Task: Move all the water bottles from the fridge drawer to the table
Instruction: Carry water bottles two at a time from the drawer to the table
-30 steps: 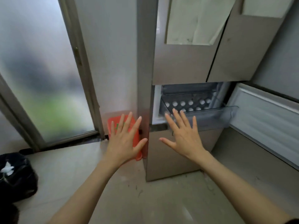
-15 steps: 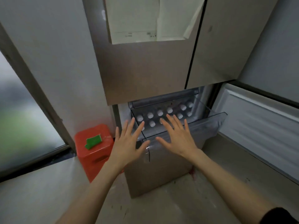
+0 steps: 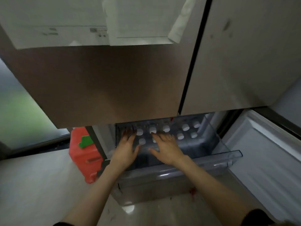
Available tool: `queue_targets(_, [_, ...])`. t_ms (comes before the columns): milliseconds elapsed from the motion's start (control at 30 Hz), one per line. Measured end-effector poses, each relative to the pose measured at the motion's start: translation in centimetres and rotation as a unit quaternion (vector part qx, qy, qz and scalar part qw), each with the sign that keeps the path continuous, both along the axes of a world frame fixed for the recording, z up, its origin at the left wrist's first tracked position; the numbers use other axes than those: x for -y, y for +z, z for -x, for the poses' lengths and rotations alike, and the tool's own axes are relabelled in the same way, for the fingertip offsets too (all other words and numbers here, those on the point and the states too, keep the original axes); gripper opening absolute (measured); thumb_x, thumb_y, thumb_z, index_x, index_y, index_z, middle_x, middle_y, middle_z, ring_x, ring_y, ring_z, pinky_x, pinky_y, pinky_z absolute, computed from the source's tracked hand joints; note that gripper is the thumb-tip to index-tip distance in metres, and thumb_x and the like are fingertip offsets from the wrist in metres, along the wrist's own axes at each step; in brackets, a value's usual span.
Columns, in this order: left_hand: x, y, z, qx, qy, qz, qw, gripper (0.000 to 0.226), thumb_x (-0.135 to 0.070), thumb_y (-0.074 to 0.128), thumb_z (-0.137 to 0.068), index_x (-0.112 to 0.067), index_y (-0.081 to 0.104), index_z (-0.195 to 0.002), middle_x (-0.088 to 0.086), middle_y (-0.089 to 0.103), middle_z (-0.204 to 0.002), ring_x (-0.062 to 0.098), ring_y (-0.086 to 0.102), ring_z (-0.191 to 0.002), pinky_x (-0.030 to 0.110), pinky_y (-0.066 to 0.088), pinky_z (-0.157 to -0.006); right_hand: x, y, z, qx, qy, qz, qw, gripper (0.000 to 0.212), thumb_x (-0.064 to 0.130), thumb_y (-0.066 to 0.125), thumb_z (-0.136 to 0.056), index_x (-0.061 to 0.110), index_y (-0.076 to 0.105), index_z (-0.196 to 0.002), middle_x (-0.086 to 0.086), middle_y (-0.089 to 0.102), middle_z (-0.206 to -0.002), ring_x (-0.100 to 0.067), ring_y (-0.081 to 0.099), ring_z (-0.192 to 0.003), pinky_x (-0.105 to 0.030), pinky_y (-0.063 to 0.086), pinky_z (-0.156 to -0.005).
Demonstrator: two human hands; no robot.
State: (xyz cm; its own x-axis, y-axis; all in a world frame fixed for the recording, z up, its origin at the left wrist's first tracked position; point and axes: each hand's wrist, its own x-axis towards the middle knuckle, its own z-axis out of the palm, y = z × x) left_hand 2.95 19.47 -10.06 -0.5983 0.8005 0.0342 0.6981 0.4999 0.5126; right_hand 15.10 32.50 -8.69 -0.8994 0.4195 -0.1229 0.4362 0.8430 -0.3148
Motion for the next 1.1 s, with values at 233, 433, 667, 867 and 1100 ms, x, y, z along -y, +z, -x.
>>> queue_targets(233, [-3.1,-2.2,1.6,0.052,0.11,0.046,0.991,0.067,-0.011,0.051,-0.09,0.001,0.016,-0.145,0.016,0.006,-0.156,0.034,0.017,-0.141,0.034,0.026,-0.109,-2.3,-1.3,4.6,-0.037,-0.128,0.4,0.907,0.028,0.027,0.042,-0.097,0.014,0.055,-0.118,-0.011,0.058,-0.12,-0.028,0.054,-0.111,-0.035,0.042,-0.091])
queue_targets(433, [-4.5,-3.5,3.2,0.116,0.2,0.024,0.973,0.07,-0.008,0.05,-0.091,0.008,0.007,-0.144,0.023,0.014,-0.153,0.034,0.02,-0.14,0.022,0.016,-0.105,-2.2,-4.2,9.4,-0.108,-0.325,0.655,0.674,0.019,0.021,0.041,-0.097,0.017,0.051,-0.082,-0.004,0.05,-0.078,-0.017,0.05,-0.069,-0.037,0.048,-0.074])
queue_targets(667, [-6.7,-4.2,3.9,0.199,0.384,-0.161,0.887,0.041,-0.008,0.056,-0.087,0.002,0.049,-0.127,0.02,0.054,-0.13,0.034,0.051,-0.118,0.024,0.032,-0.086,-2.5,-5.6,12.2,-0.136,-0.36,0.676,0.629,0.017,0.01,0.048,-0.094,0.01,0.049,-0.078,-0.011,0.057,-0.079,-0.015,0.058,-0.057,-0.023,0.045,-0.048])
queue_targets(867, [-7.2,-5.1,4.0,0.199,0.418,-0.156,0.873,0.031,-0.006,0.055,-0.084,0.004,0.059,-0.113,0.021,0.062,-0.117,0.033,0.056,-0.11,0.023,0.034,-0.081,-2.5,-5.7,11.8,-0.144,-0.352,0.661,0.647,0.021,0.012,0.049,-0.095,0.011,0.05,-0.074,-0.007,0.055,-0.071,-0.013,0.047,-0.056,-0.025,0.036,-0.054])
queue_targets(1100, [-6.2,-4.9,2.5,0.355,0.448,-0.127,0.811,0.045,-0.016,0.066,-0.071,0.01,0.061,-0.107,0.03,0.062,-0.111,0.041,0.06,-0.106,0.046,0.051,-0.088,-2.7,-4.5,8.2,-0.051,-0.316,0.654,0.686,0.011,0.014,0.048,-0.094,0.012,0.053,-0.085,-0.007,0.054,-0.075,-0.016,0.051,-0.064,-0.023,0.037,-0.057])
